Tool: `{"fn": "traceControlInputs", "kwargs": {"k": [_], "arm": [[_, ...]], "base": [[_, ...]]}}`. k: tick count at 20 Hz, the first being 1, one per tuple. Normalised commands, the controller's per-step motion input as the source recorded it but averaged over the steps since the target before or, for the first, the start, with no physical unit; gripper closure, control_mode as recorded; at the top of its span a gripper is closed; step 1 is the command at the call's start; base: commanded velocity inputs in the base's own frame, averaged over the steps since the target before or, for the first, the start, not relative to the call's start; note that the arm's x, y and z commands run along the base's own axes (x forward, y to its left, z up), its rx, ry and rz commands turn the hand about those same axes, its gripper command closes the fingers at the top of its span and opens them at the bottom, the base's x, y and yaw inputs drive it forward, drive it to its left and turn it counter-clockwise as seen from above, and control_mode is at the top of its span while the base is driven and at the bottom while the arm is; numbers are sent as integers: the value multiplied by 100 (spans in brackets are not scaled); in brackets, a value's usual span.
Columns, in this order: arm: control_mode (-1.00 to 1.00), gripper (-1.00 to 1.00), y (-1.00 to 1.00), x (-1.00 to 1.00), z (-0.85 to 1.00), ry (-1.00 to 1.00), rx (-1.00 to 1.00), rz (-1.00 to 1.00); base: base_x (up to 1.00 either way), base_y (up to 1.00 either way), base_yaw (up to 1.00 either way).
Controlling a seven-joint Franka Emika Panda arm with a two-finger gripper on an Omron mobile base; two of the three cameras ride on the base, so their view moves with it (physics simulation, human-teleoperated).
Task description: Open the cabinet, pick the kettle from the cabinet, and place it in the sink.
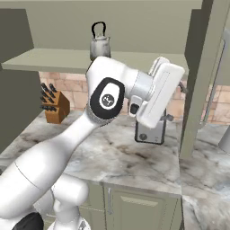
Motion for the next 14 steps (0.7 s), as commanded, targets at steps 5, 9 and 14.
{"fn": "traceControlInputs", "kwargs": {"k": [5,9,14], "arm": [[-100,-100,-58,-8,0,2,0,0],[-100,-100,-47,-6,0,5,0,3],[-100,-100,9,-2,1,8,0,18]], "base": [[0,0,0],[0,0,0],[0,0,0]]}}
